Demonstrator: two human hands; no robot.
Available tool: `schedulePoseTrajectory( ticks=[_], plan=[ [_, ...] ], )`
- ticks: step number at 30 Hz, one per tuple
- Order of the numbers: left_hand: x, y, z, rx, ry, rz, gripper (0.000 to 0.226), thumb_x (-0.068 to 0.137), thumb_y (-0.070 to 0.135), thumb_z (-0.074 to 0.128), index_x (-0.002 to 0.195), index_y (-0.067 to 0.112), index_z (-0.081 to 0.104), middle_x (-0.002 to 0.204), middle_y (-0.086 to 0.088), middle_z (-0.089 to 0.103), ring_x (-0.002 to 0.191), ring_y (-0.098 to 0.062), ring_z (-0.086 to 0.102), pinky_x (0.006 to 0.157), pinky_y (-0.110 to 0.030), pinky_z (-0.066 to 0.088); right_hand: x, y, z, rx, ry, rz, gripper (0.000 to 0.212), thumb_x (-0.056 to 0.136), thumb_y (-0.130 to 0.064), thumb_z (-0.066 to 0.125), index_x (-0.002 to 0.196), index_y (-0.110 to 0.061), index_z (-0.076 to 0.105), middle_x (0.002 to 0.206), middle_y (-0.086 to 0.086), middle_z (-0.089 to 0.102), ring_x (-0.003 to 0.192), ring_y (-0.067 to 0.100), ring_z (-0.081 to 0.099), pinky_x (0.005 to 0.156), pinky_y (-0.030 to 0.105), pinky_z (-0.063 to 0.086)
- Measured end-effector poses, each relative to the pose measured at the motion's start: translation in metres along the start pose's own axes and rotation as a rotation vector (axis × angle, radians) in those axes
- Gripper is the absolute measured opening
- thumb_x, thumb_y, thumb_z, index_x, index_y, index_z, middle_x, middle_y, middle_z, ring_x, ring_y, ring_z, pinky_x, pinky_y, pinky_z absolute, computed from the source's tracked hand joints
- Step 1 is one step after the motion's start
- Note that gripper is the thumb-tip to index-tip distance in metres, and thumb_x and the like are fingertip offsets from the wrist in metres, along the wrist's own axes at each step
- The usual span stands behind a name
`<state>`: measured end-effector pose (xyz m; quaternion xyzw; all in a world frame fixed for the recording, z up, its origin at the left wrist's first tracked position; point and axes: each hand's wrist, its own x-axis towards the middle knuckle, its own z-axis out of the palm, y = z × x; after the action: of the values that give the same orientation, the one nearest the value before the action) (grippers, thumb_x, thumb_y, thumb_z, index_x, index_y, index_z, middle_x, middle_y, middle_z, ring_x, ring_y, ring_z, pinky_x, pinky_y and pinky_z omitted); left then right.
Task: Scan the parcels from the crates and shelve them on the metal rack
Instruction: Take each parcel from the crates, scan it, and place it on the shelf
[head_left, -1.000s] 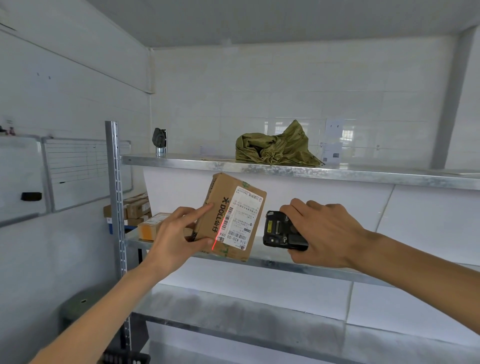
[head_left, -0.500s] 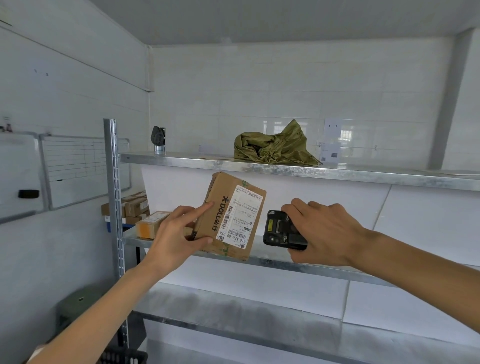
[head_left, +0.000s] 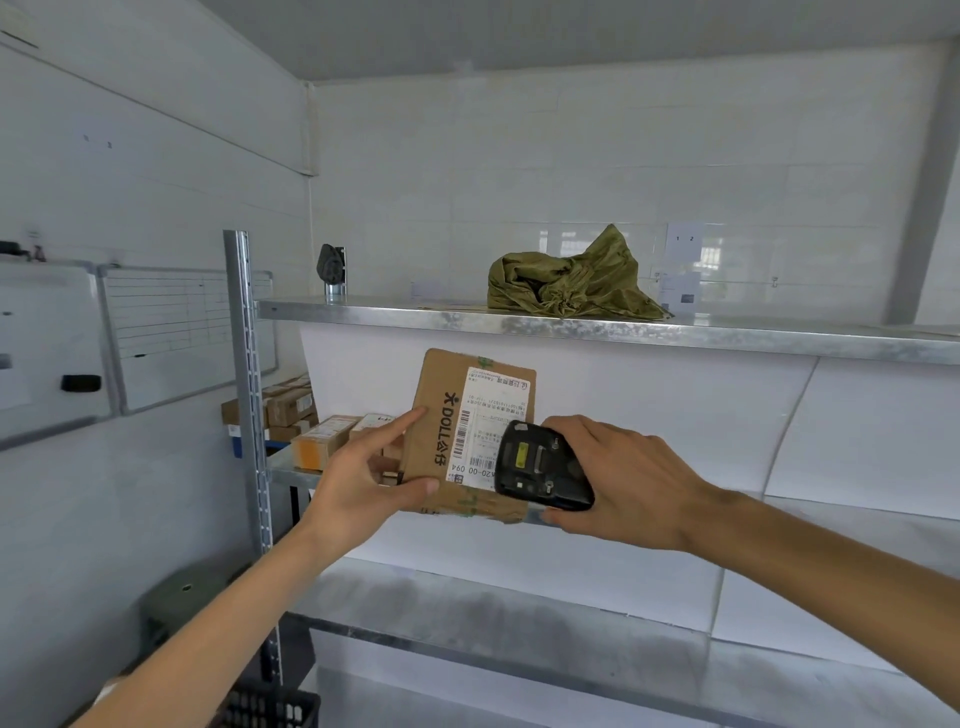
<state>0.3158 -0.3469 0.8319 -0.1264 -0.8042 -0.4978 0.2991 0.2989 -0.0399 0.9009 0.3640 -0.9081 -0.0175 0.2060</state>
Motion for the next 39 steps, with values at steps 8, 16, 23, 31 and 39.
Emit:
schedulePoseTrajectory(
  ticks=[8,16,23,31,39],
  plan=[
    [-0.004,-0.021,-0.013,-0.217,0.01,-0.142,0.079,0.074,0.01,0.088,0.136,0.048,0.058,0.117,0.002,0.068,0.102,-0.019,0.07,0.078,-0.029,0.062,0.024,-0.031,0.039,0.106,0.082,0.064,0.089,0.084,-0.069,0.068,0.153,-0.033,0.025,0.148,-0.014,0.05,0.119,0.014,0.058,0.083,0.032,0.051],
    [0.026,-0.078,-0.007,-0.247,-0.019,-0.229,0.08,0.074,0.015,0.087,0.139,0.048,0.055,0.119,0.0,0.069,0.106,-0.021,0.071,0.081,-0.034,0.063,0.074,-0.02,0.091,0.18,0.154,0.131,0.08,0.081,-0.058,0.07,0.147,-0.034,0.034,0.133,-0.015,0.059,0.107,0.014,0.062,0.07,0.029,0.046],
    [0.08,-0.145,0.021,-0.079,-0.188,-0.251,0.106,0.067,0.015,0.093,0.152,0.044,0.037,0.133,0.014,0.062,0.109,-0.007,0.069,0.084,-0.023,0.059,0.138,0.022,0.152,0.294,0.14,0.199,0.08,0.077,-0.06,0.072,0.144,-0.035,0.036,0.125,-0.017,0.064,0.097,0.015,0.065,0.076,0.032,0.053],
    [0.124,-0.227,0.051,0.017,-0.198,-0.294,0.097,0.063,0.019,0.095,0.146,0.038,0.05,0.127,0.012,0.068,0.106,-0.007,0.07,0.089,-0.032,0.061,0.188,0.06,0.23,0.365,0.017,0.279,0.075,0.075,-0.06,0.073,0.138,-0.039,0.039,0.119,-0.017,0.066,0.096,0.014,0.065,0.077,0.032,0.054],
    [0.159,-0.281,0.065,0.056,-0.295,-0.356,0.089,0.068,0.018,0.094,0.143,0.037,0.05,0.122,0.025,0.063,0.098,0.013,0.065,0.073,-0.01,0.054,0.224,0.076,0.276,0.385,-0.072,0.343,0.076,0.073,-0.061,0.074,0.137,-0.039,0.041,0.12,-0.017,0.065,0.099,0.015,0.064,0.076,0.032,0.051]
  ],
)
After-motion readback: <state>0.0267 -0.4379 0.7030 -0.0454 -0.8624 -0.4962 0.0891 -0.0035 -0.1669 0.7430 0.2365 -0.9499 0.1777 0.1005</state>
